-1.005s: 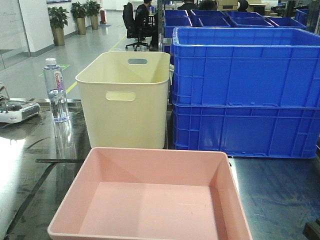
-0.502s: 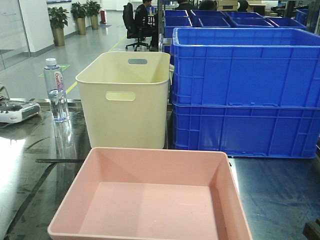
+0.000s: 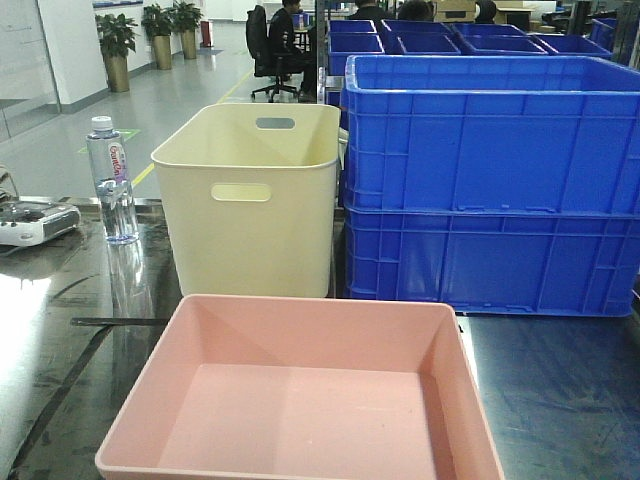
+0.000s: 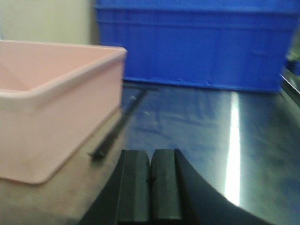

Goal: Grab pink bin and stack on right shelf

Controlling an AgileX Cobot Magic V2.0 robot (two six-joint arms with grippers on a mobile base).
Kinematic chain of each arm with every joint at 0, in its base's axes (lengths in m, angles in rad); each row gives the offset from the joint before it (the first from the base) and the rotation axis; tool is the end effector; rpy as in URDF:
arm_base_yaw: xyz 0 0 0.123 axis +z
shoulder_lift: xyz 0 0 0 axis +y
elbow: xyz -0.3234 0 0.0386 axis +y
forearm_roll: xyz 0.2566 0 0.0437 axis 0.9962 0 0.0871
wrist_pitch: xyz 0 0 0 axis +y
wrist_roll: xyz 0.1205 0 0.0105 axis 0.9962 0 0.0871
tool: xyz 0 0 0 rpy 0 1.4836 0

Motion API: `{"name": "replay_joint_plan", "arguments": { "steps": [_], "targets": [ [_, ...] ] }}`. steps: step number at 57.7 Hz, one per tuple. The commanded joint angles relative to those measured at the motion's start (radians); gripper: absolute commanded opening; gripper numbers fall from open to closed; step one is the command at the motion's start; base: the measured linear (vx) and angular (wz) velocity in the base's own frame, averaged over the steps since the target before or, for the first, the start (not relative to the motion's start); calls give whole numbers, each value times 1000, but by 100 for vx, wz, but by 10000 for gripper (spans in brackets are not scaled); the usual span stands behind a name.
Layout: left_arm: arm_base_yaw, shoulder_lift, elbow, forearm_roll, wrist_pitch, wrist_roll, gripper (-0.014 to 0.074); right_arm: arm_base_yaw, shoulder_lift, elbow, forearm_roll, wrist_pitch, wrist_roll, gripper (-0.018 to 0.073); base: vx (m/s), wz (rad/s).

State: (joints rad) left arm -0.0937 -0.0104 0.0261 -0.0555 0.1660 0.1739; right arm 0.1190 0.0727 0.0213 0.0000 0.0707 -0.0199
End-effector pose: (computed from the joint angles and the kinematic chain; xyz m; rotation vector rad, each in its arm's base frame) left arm 0.0535 -0.0061 0.1865 0.1838 1.6549 0.0117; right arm 0.0600 0.0072 0.1950 -0.1144 1.6449 0.0756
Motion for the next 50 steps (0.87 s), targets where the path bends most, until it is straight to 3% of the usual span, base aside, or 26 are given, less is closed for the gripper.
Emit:
{"name": "replay_joint_plan", "arguments": {
  "steps": [1,50],
  "targets": [
    [1,-17,17,-2,-83,-9,-8,-32,-104,13,0,19,20,-11,0,0],
    [1,-17,17,-2,-82,-9,-8,-30,-97,10,-17,-1,20,-11,0,0]
  ]
}}
